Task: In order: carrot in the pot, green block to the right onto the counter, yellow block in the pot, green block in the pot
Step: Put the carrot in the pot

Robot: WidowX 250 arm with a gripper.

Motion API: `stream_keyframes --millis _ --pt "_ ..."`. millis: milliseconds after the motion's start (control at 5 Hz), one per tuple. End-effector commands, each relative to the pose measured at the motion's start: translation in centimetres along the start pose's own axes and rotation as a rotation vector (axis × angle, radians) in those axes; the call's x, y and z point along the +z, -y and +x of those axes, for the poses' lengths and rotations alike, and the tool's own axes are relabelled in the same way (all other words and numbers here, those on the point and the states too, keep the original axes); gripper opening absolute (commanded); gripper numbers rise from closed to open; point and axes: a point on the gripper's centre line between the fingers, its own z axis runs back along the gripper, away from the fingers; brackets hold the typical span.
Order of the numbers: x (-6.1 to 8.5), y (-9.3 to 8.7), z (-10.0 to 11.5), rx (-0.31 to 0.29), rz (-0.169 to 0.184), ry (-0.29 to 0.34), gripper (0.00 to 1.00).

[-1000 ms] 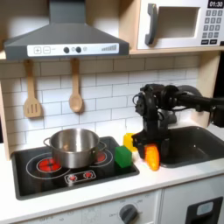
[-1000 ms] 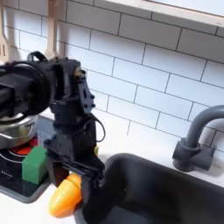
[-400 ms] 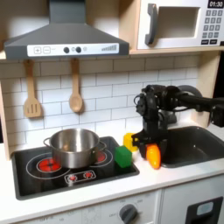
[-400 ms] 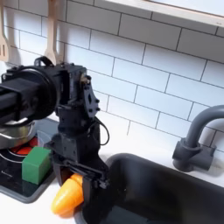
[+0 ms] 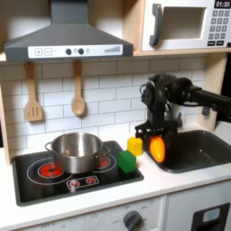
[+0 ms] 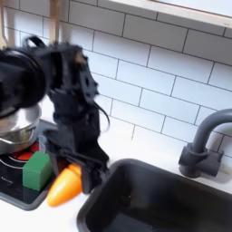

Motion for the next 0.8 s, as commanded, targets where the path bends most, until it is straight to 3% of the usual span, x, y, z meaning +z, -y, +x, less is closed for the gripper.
stream_keyframes --millis 0,200,600 --pt "3.3 -5.4 0.3 0.155 0.036 0.091 0.0" --pt "4.1 -8.4 0.6 0.234 0.126 0.209 0.0" --pt "4.3 -13.5 1.1 0.337 0.248 0.351 0.0"
